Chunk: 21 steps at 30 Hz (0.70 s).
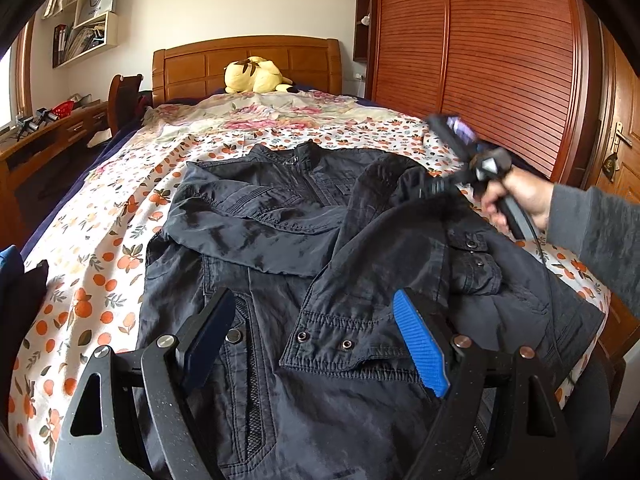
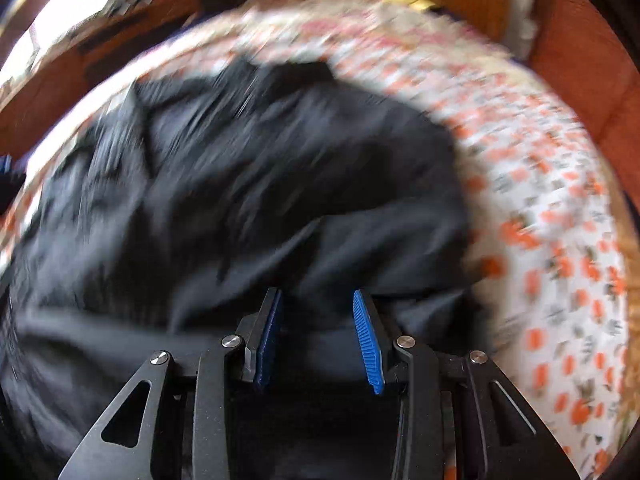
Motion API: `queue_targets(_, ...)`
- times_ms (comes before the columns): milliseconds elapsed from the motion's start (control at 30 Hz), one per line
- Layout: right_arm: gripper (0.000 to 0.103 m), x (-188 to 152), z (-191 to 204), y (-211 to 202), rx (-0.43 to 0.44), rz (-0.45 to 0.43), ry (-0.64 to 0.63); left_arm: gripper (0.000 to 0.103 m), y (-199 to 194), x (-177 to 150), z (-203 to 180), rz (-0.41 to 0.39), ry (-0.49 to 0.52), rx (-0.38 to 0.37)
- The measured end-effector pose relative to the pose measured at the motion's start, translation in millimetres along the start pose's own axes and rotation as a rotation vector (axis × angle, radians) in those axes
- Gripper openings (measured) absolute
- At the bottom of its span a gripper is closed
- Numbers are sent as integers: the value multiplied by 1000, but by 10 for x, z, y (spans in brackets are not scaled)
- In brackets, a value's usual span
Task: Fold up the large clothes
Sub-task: 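Move both grippers over the jacket toward its hem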
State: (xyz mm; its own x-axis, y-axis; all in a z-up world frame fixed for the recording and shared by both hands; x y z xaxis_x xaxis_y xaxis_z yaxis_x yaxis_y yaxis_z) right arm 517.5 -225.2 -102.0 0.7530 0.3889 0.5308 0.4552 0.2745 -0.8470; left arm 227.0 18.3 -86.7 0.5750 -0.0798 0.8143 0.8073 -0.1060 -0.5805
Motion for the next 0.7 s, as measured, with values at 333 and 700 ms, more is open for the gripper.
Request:
queue_targets(333,38,-274,-50,-309,-18,-52,29,82,-62,7,-7,-17,1,-5)
queue_targets(700,38,-1278,320,-1176,44,-146,22,82,-86,-17,24,-17,0,10)
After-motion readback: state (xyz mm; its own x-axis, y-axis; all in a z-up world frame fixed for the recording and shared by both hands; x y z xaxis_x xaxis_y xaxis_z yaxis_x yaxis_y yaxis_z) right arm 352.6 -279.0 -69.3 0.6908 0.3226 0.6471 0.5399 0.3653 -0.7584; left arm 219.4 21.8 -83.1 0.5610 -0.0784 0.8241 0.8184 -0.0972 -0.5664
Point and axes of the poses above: each gripper's, at about its wrist camera, not at the fingertips, and y roughly the way its jaws point, z to its left, x to its top, the point moved 2 cm from there along y, roughly the way its jaws point, and after that the axes turned 6 degrees about x, right-handed, at the moved point
